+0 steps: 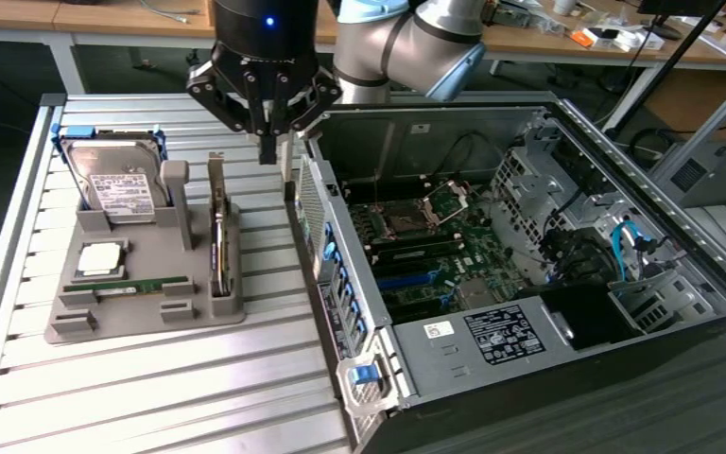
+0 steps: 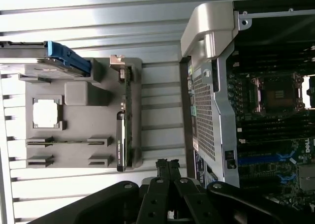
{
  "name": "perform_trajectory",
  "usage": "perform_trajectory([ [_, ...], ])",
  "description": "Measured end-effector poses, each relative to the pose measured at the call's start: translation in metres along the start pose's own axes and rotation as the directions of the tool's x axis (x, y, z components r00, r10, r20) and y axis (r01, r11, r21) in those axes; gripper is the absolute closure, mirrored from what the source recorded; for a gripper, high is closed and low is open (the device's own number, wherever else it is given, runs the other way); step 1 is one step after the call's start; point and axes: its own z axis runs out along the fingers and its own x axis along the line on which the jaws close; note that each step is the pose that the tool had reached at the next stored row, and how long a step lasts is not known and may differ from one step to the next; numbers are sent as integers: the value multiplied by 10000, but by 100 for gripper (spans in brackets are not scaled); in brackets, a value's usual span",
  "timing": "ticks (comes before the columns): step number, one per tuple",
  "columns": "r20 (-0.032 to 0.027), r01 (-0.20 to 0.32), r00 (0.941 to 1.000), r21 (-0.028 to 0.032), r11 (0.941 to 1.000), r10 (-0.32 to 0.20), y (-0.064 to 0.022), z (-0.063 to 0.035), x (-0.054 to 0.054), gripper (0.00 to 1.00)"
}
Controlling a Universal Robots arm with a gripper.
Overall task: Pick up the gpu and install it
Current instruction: 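Reach for the gpu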
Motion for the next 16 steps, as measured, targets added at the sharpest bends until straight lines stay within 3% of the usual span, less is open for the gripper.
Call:
perform_trajectory([
  [16,1,0,10000,-1,10000,0,-7,-2,100,89],
])
